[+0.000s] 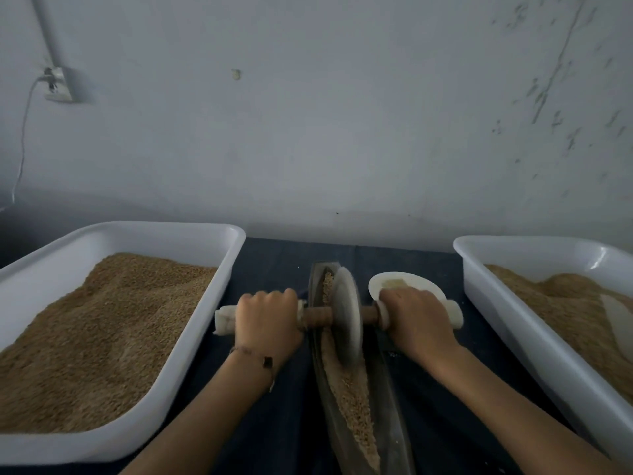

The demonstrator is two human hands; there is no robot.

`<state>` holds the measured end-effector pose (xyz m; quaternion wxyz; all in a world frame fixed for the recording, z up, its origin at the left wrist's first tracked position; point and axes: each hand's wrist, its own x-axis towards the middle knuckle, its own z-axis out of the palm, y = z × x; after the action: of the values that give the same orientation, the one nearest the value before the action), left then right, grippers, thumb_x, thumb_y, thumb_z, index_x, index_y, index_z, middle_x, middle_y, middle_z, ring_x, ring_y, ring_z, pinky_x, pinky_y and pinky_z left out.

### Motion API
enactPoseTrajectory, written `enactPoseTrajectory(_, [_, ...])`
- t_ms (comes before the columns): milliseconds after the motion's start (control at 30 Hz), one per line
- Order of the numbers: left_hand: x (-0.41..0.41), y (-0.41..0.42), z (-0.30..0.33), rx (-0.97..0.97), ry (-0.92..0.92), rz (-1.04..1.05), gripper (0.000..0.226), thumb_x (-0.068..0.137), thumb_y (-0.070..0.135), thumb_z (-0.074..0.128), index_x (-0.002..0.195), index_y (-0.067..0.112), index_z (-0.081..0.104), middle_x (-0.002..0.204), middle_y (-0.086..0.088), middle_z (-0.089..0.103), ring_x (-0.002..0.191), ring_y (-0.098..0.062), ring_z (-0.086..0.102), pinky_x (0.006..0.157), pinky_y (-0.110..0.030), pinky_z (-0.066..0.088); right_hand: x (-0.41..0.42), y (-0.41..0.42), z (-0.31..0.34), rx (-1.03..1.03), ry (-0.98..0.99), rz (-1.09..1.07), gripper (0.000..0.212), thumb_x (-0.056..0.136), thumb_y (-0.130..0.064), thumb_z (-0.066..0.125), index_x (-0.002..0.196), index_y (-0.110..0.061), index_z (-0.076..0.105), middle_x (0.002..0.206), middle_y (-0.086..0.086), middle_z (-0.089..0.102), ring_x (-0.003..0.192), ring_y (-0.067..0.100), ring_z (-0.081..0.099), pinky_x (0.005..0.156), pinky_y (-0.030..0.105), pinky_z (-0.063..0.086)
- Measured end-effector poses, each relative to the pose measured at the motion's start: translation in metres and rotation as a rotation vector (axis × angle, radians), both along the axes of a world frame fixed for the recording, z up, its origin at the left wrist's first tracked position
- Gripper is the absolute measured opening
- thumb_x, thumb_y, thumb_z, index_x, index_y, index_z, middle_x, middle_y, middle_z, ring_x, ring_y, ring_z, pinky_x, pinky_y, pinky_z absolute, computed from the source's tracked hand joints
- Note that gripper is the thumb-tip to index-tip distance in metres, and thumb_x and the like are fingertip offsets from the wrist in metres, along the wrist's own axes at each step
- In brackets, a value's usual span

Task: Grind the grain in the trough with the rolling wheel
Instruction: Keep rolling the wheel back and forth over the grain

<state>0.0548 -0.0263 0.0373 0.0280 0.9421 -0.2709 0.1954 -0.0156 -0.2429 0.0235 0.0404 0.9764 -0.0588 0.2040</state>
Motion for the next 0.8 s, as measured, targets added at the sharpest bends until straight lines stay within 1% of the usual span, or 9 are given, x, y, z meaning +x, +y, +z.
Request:
enactPoseTrajectory(100, [-0.039, 0.017, 0.0, 0.006, -0.03, -0.069, 0.024, 0.082, 0.039, 0.06, 0.08, 0.029, 0.038, 0.083, 0.01, 0.058, 0.067, -0.009, 0.042, 0.065, -0.025, 0.03, -0.044, 0.009, -0.001, 0.053, 0.03, 0.024, 0.019, 0.083, -0.023, 0.063, 0.084, -0.035, 0.048, 0.088, -0.013, 0.057, 0.077, 0.008, 0.049, 0.066, 0.023, 0.036])
enactPoseTrajectory(167, [-0.065, 0.03, 0.001, -0.032, -0.052, -0.141, 0.039, 0.053, 0.034, 0.08, 0.066, 0.026, 0.044, 0.06, 0.007, 0.054, 0.05, -0.011, 0.046, 0.054, -0.025, 0.027, -0.073, 0.018, 0.008, 0.046, 0.034, 0.079, 0.043, 0.062, -0.02, 0.08, 0.072, -0.036, 0.042, 0.07, -0.014, 0.053, 0.062, 0.004, 0.043, 0.056, 0.019, 0.028])
enactPoseTrajectory(233, [-0.08, 0.04, 0.002, -0.068, -0.065, -0.202, 0.046, 0.029, 0.026, 0.085, 0.053, 0.023, 0.046, 0.045, 0.005, 0.046, 0.037, -0.014, 0.044, 0.045, -0.025, 0.022, -0.093, 0.023, 0.018, -0.019, -0.008, 0.127, 0.052, 0.034, -0.017, 0.089, 0.064, -0.032, 0.049, 0.058, -0.011, 0.051, 0.05, 0.006, 0.045, 0.05, 0.015, 0.026])
enactPoseTrajectory(333, [-0.083, 0.047, -0.006, -0.073, -0.067, -0.212, 0.048, 0.022, 0.024, 0.084, 0.05, 0.022, 0.045, 0.041, 0.004, 0.044, 0.033, -0.015, 0.044, 0.039, -0.026, 0.024, -0.1, 0.025, 0.024, -0.096, -0.031, 0.169, 0.052, 0.024, -0.017, 0.088, 0.061, -0.028, 0.054, 0.055, -0.008, 0.05, 0.046, 0.01, 0.047, 0.045, 0.021, 0.03])
enactPoseTrajectory(433, [-0.073, 0.044, -0.012, -0.086, 0.05, -0.19, 0.054, 0.034, 0.029, 0.084, 0.059, 0.028, 0.037, 0.046, 0.004, 0.049, 0.039, -0.014, 0.049, 0.042, -0.026, 0.029, -0.084, 0.021, 0.02, -0.086, -0.037, 0.163, 0.046, 0.032, -0.012, 0.086, 0.06, -0.026, 0.053, 0.056, -0.009, 0.053, 0.048, 0.012, 0.049, 0.047, 0.023, 0.029])
enactPoseTrajectory(533, [-0.048, 0.032, -0.015, -0.021, 0.056, -0.052, 0.028, 0.081, 0.045, 0.057, 0.077, 0.031, 0.032, 0.08, 0.01, 0.057, 0.073, -0.008, 0.055, 0.063, -0.025, 0.03, -0.047, 0.016, 0.016, -0.115, 0.033, 0.094, 0.022, 0.067, -0.02, 0.073, 0.077, -0.026, 0.054, 0.078, -0.007, 0.062, 0.071, 0.016, 0.057, 0.062, 0.026, 0.031])
enactPoseTrajectory(567, [-0.037, 0.027, -0.017, -0.03, 0.053, -0.018, 0.023, 0.085, 0.043, 0.052, 0.08, 0.032, 0.032, 0.085, 0.012, 0.056, 0.075, -0.008, 0.051, 0.065, -0.025, 0.03, -0.032, 0.012, 0.015, -0.103, 0.07, 0.072, 0.013, 0.077, -0.023, 0.064, 0.084, -0.027, 0.053, 0.087, -0.007, 0.062, 0.08, 0.017, 0.057, 0.065, 0.027, 0.03])
enactPoseTrajectory(633, [-0.015, 0.016, -0.017, -0.072, 0.03, 0.022, 0.019, 0.087, 0.037, 0.052, 0.081, 0.03, 0.035, 0.084, 0.011, 0.055, 0.074, -0.009, 0.048, 0.066, -0.025, 0.032, -0.004, 0.005, 0.014, -0.067, 0.075, 0.058, 0.009, 0.082, -0.024, 0.057, 0.09, -0.025, 0.054, 0.093, -0.005, 0.062, 0.087, 0.02, 0.057, 0.068, 0.029, 0.034])
enactPoseTrajectory(800, [0.039, -0.008, -0.004, -0.111, 0.197, 0.116, 0.013, 0.09, 0.034, 0.05, 0.081, 0.025, 0.049, 0.083, 0.006, 0.059, 0.075, -0.014, 0.055, 0.073, -0.03, 0.043, 0.051, -0.005, 0.025, -0.149, -0.022, 0.048, 0.011, 0.077, -0.015, 0.063, 0.086, -0.016, 0.057, 0.089, 0.005, 0.065, 0.083, 0.028, 0.059, 0.065, 0.033, 0.026])
